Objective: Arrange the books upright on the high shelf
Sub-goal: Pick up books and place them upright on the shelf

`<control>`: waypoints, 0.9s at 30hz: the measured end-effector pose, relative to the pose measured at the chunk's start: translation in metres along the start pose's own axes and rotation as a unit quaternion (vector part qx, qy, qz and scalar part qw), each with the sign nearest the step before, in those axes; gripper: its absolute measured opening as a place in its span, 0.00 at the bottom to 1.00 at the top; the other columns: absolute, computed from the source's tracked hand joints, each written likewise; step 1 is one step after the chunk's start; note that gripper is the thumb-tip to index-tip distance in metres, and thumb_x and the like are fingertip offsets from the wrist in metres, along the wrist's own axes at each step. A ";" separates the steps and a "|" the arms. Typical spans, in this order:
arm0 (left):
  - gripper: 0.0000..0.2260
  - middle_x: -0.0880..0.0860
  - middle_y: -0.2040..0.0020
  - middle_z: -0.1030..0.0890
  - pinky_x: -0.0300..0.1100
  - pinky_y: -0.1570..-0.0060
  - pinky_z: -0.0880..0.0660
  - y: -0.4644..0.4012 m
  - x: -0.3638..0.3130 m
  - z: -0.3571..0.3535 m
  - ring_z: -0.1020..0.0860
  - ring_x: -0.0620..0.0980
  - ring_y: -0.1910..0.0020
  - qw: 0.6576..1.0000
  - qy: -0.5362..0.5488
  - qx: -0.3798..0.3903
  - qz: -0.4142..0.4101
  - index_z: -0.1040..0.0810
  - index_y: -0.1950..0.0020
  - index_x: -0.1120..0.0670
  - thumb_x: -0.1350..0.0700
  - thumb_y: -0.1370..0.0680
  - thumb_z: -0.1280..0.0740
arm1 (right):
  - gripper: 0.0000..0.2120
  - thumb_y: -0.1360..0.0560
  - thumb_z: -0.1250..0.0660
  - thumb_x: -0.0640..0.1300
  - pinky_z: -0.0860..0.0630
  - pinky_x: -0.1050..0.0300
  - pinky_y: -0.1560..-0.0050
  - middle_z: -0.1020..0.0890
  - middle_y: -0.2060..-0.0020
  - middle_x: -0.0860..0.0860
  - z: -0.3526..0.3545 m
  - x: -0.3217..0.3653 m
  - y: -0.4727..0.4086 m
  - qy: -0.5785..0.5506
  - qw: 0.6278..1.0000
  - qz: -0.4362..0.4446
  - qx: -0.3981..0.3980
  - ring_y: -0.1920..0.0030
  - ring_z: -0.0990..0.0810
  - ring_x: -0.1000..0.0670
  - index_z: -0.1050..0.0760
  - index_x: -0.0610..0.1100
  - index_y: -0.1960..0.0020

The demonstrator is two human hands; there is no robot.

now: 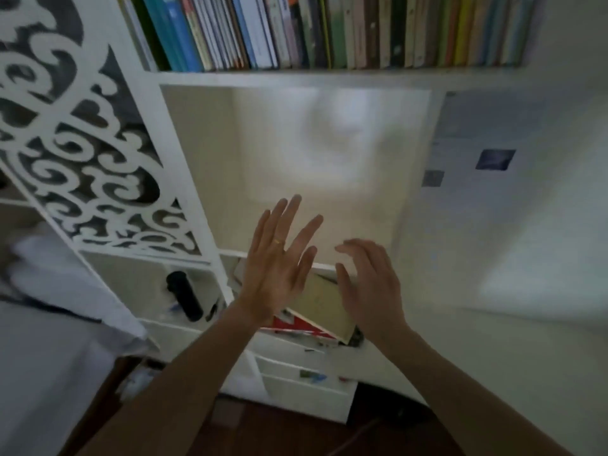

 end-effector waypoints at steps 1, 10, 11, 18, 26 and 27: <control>0.20 0.62 0.20 0.38 0.63 0.25 0.39 0.022 0.007 -0.012 0.40 0.61 0.20 0.999 0.009 0.020 0.025 0.29 0.23 0.54 0.54 0.16 0.37 | 0.12 0.25 0.29 0.36 0.22 0.50 0.43 0.20 0.44 0.48 -0.018 -0.011 0.015 -0.005 0.999 -0.035 0.041 0.42 0.23 0.47 0.21 0.42 0.42; 0.20 0.57 0.31 0.25 0.52 0.33 0.27 0.166 0.057 -0.114 0.26 0.57 0.33 0.919 0.077 0.146 0.358 0.32 0.25 0.53 0.49 0.16 0.40 | 0.19 0.25 0.25 0.47 0.20 0.54 0.50 0.18 0.43 0.48 -0.150 -0.085 0.118 0.044 0.939 -0.174 0.294 0.44 0.18 0.45 0.22 0.45 0.37; 0.21 0.56 0.30 0.25 0.50 0.33 0.29 0.180 0.065 -0.125 0.26 0.56 0.32 0.886 0.099 0.149 0.427 0.33 0.24 0.54 0.49 0.16 0.38 | 0.21 0.25 0.25 0.48 0.20 0.53 0.49 0.18 0.42 0.47 -0.165 -0.093 0.122 0.058 0.934 -0.173 0.308 0.43 0.18 0.44 0.23 0.44 0.35; 0.30 0.54 0.30 0.22 0.43 0.38 0.32 0.233 0.121 -0.217 0.26 0.54 0.30 0.705 0.157 0.188 0.666 0.32 0.25 0.55 0.38 0.20 0.36 | 0.31 0.25 0.32 0.60 0.21 0.46 0.48 0.20 0.39 0.43 -0.259 -0.141 0.136 0.132 0.910 -0.168 0.355 0.42 0.20 0.39 0.28 0.43 0.29; 0.08 0.59 0.52 0.16 0.54 0.51 0.19 0.227 0.132 -0.238 0.17 0.61 0.52 0.709 0.106 0.057 0.695 0.27 0.45 0.57 0.53 0.17 0.35 | 0.21 0.26 0.37 0.54 0.22 0.46 0.61 0.22 0.50 0.39 -0.309 -0.184 0.173 0.214 0.885 -0.093 0.403 0.54 0.23 0.37 0.23 0.41 0.41; 0.07 0.57 0.52 0.16 0.50 0.53 0.19 0.229 0.129 -0.227 0.17 0.59 0.53 0.724 0.108 0.058 0.679 0.27 0.44 0.55 0.53 0.17 0.35 | 0.24 0.25 0.41 0.58 0.22 0.45 0.57 0.22 0.48 0.39 -0.308 -0.183 0.168 0.192 0.878 -0.113 0.424 0.52 0.22 0.36 0.23 0.41 0.40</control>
Point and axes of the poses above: each hand's wrist, its own y-axis away from the middle knuckle, its own z-axis out of the back of the hand, x = y × z, the point moved 7 cm from there along -y, towards the middle knuckle
